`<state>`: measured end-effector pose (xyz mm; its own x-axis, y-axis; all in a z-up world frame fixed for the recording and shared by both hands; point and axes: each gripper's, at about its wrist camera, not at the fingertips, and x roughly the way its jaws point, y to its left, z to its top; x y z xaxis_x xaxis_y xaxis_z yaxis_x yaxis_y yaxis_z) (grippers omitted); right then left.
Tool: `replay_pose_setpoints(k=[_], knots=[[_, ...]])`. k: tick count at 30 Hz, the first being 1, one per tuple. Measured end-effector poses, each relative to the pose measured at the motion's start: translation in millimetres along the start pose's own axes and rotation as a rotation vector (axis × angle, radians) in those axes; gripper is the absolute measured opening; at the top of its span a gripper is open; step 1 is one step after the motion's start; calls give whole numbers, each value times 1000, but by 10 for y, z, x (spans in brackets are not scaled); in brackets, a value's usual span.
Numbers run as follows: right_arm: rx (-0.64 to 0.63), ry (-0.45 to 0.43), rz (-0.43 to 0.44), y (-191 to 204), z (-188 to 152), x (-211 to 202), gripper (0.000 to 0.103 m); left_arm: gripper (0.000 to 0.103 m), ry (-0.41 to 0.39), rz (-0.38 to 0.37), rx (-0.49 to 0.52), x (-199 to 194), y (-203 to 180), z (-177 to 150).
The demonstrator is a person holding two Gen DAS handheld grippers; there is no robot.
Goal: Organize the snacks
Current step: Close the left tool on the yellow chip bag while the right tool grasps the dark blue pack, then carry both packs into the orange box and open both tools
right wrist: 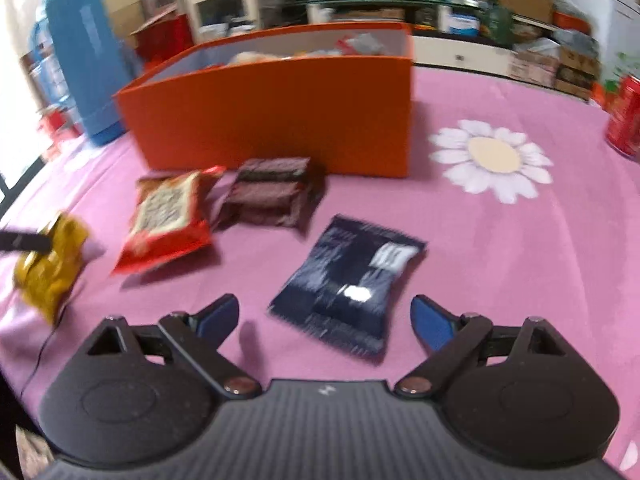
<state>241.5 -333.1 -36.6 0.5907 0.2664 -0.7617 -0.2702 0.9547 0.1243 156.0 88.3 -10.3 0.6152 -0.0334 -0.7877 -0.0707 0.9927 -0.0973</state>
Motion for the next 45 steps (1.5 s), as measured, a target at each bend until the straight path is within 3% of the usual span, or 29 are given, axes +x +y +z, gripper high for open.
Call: replay_pose_setpoints(k=[4,7,10,18,23,30,31,32,33,34,37,45], knots=[[26,-7,-42,20,152,130,92,77,9,9,48,119,-34,19],[13,-1,-82,57,196,237,93,73,42,11,68,273,-43,25],[-21,2,-120,118,208,284,93,68,65,7,64,379,-32,16],[29,-16,-183,163,191,305,93,68,79,-3,15,436,22,-28],[15,-19,-174,160,202,311,93,73,73,18,25,445,31,-56],[-22,-43,-136,107,185,330,92,72,63,50,67,458,-17,-99],[-24,-47,-134,107,173,312,89,70,61,52,69,458,-17,-101],[-30,-50,-131,105,162,286,79,66,56,57,72,450,-19,-104],[-36,-55,-121,97,154,247,61,53,46,56,78,431,-23,-108],[-39,-58,-113,87,149,202,57,34,36,46,81,407,-23,-102],[-29,-32,-94,62,111,109,55,18,47,26,69,369,-6,-62],[130,-97,30,-19,48,-437,54,16,-12,-51,-10,-51,61,26]])
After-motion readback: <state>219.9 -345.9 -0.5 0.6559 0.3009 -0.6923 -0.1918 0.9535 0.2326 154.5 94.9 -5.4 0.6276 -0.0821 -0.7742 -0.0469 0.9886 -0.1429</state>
